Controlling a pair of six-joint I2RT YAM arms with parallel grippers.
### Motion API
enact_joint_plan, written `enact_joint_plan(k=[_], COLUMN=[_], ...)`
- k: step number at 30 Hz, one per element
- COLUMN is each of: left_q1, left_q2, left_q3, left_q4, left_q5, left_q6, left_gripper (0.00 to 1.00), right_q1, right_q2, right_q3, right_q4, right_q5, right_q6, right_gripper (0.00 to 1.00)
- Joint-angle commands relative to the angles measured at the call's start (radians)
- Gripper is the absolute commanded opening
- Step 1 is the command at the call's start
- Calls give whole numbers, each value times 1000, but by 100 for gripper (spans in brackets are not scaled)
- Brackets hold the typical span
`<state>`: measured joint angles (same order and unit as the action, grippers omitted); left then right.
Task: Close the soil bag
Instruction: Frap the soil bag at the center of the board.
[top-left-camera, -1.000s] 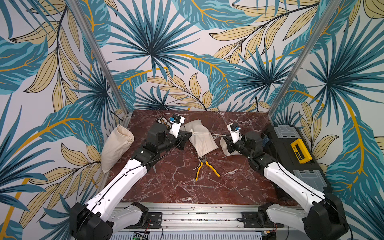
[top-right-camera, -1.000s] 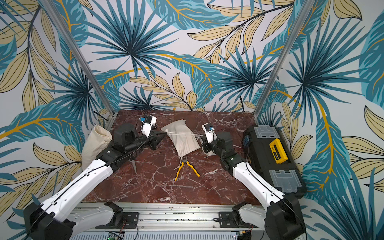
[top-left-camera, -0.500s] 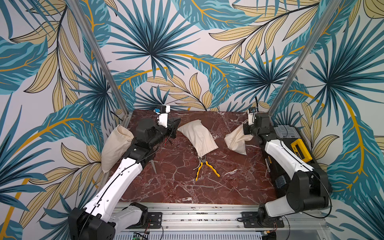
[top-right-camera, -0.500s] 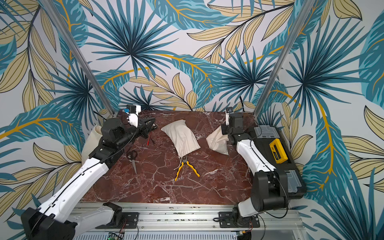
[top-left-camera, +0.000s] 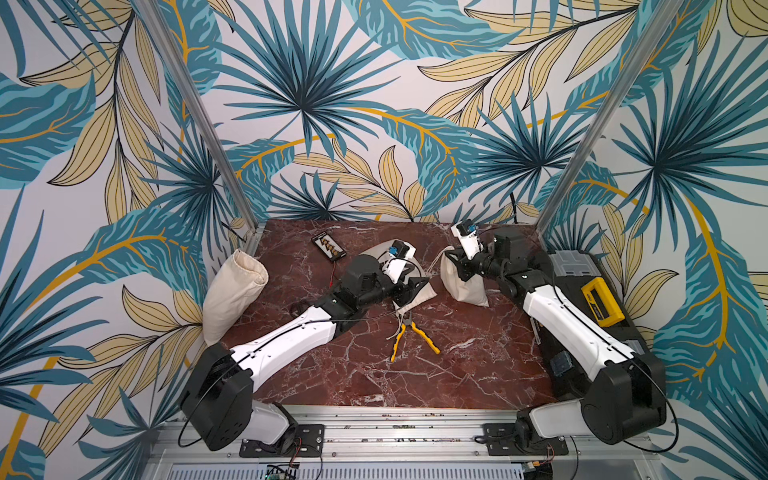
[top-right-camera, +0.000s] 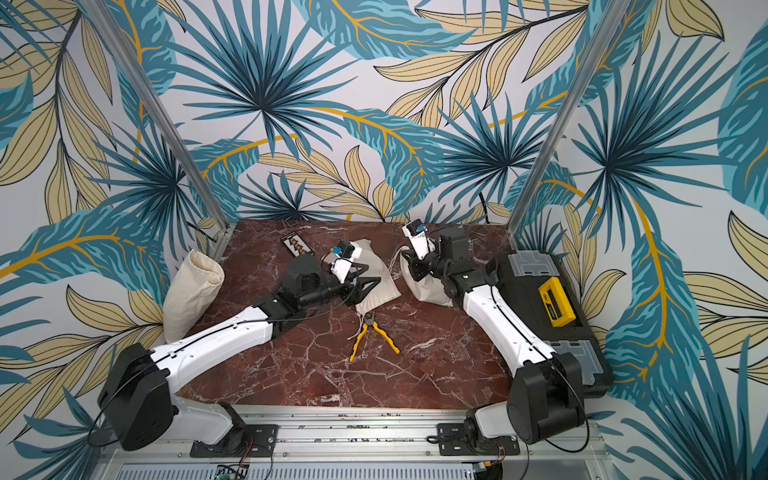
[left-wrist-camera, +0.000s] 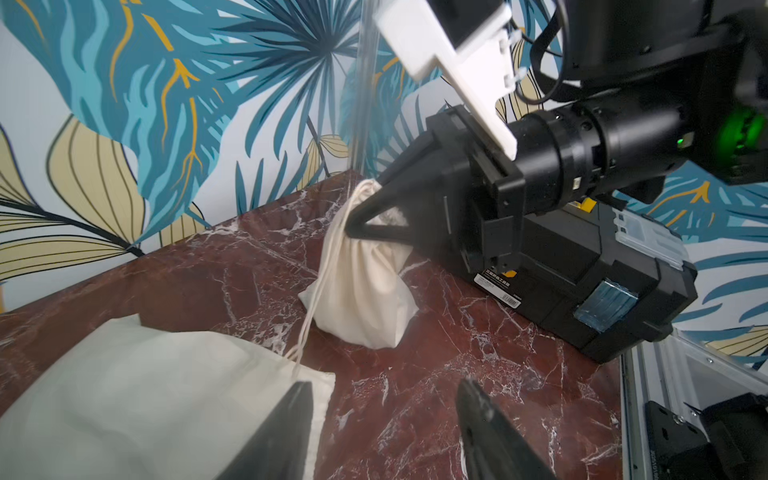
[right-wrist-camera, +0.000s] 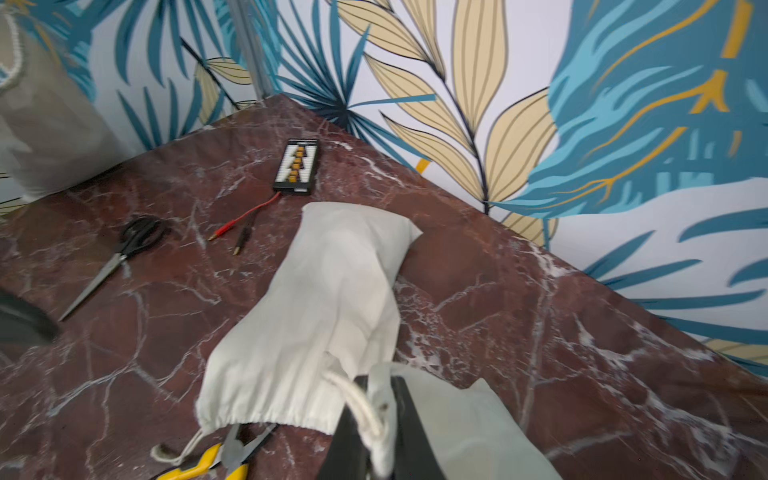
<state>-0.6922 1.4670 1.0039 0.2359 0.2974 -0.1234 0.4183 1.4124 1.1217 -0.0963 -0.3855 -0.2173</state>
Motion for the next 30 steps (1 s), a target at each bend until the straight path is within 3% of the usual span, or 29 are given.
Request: enact_joint_plan(k=[1, 10, 18, 27, 30], left_q1=[2, -3, -14, -15, -14], left_q2=[62, 168, 222, 283, 295], left_q3=[-16, 14, 53, 116, 124], left_q4=[140, 156, 201, 154, 134], left_q5=[-44, -43, 62, -8, -34], left_q6=[29, 75, 70, 102, 116], left_gripper=[59, 60, 61, 44, 30], right_q1=[15, 47, 51, 57, 56], right_q2=[-41, -63, -72, -102, -119], right_q3=[-58, -111, -113, -126, -137], right_q4=[51, 47, 40, 12, 10], right_q5=[-96, -99, -92, -104, -97], right_q6=[11, 18, 12, -8, -15], right_gripper=[4, 5, 6, 7, 7])
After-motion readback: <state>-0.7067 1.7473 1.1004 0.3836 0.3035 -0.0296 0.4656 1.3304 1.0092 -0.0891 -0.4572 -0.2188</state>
